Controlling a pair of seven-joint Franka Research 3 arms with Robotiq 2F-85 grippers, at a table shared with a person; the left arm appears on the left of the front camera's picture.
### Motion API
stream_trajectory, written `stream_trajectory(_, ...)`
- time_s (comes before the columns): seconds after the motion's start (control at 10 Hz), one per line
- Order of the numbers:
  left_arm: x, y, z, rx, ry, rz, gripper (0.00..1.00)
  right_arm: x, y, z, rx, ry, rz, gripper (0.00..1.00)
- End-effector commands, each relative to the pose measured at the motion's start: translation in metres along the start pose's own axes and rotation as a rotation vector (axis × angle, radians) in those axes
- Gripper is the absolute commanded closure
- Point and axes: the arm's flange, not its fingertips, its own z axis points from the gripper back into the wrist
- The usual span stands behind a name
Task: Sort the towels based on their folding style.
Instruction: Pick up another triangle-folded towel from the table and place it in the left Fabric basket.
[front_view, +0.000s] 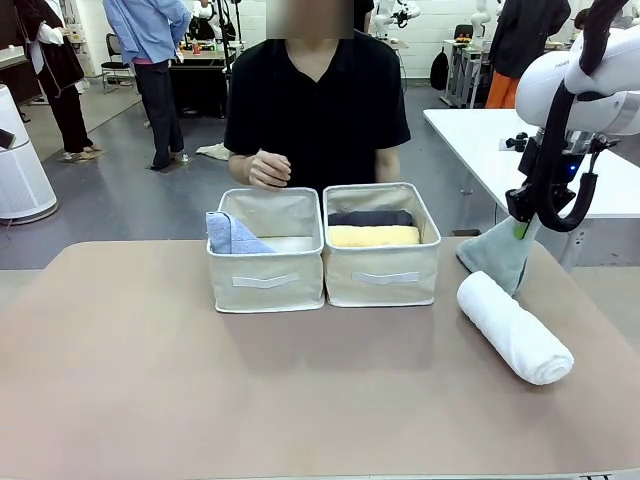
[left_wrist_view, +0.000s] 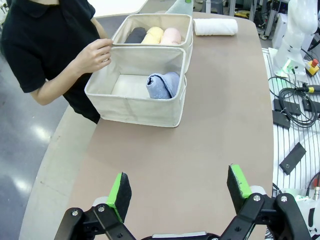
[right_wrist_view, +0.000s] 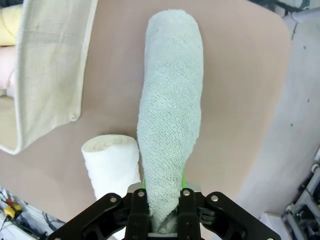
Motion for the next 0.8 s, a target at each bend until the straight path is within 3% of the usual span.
stream_trajectory(0.0, 0.001, -0.001, 0.001, -0.004, 0.007, 0.010, 0.00, -0.017, 0.018, 0.048, -0.002, 0.037, 0.029, 1.00)
stream_trajectory(0.3, 0.001, -0.001, 0.001, -0.004, 0.007, 0.010, 0.00, -0.074, 0.062, 0.166, -0.075, 0.059, 0.058, 1.00)
stream_trajectory(0.4, 0.001, -0.001, 0.001, -0.004, 0.007, 0.010, 0.00, -0.090, 0.071, 0.193, -0.044, 0.062, 0.069, 1.00)
stream_trajectory(0.7, 0.001, -0.001, 0.001, -0.004, 0.007, 0.010, 0.00, -0.121, 0.083, 0.234, 0.023, 0.051, 0.127, 1.00)
